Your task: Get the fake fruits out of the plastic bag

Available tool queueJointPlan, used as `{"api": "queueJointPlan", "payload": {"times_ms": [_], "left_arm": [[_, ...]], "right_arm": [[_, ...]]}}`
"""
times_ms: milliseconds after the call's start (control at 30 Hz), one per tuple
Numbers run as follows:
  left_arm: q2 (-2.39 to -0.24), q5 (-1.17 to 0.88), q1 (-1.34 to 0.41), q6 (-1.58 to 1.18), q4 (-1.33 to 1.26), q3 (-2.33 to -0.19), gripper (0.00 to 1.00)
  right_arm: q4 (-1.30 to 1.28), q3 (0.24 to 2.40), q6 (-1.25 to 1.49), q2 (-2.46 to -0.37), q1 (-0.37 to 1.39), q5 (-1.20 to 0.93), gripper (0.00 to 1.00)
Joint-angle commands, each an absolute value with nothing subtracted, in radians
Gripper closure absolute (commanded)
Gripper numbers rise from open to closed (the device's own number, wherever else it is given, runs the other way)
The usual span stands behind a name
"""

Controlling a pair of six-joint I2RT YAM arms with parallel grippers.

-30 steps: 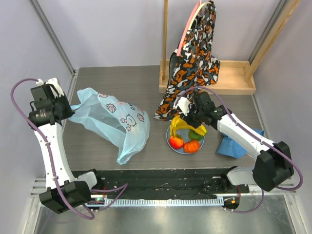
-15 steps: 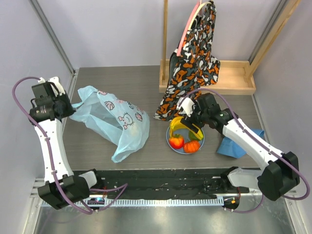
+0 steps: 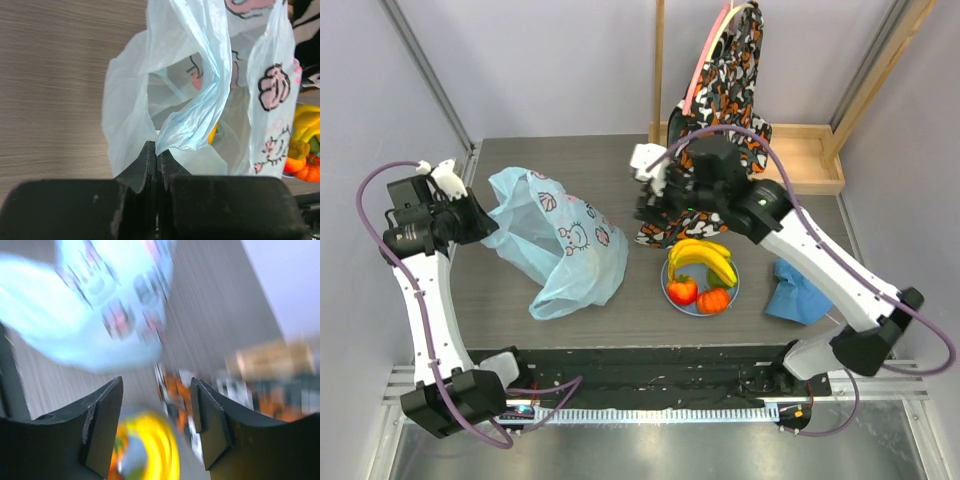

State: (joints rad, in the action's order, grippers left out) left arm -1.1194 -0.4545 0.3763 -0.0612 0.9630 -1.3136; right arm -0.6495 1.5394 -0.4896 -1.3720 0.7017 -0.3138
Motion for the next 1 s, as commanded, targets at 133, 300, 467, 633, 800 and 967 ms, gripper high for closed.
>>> {"api": "queueJointPlan", "payload": {"times_ms": [133,300,467,633,800,967], "left_arm": [[-1.016,-0.564,0.38,-0.032,1.028,-1.324,1.0],[-0.991,-0.537,0.341,-0.02,1.083,-1.408,1.0],[-0.971,-0.606,0.336,-0.034,1.123,-1.477,1.0],[-0.928,-0.554,0.336,0.029,1.169,-1.44,1.0],[-0.902,-0.534,0.336,0.066,1.196,-1.387,1.0],[-0.907,-0.587,0.336,0.101,1.221,-1.365,1.0]], "right_arm": [[-0.517,1.874,-0.307,-1.673,0.98,-0.423,0.51],[-0.515,2.04,-0.281,-1.856,1.09,-0.411,0.61],[-0.502,2.088,-0.135,-1.985,1.117,-0.339,0.7],[-0.456,1.967,-0.06,-2.007,1.079,-0.187,0.79],[-0.465,1.867,-0.023,-1.91,0.967,-0.316,0.76],[-0.465,1.827,-0.028,-1.871,0.911,-0.428,0.67]]}}
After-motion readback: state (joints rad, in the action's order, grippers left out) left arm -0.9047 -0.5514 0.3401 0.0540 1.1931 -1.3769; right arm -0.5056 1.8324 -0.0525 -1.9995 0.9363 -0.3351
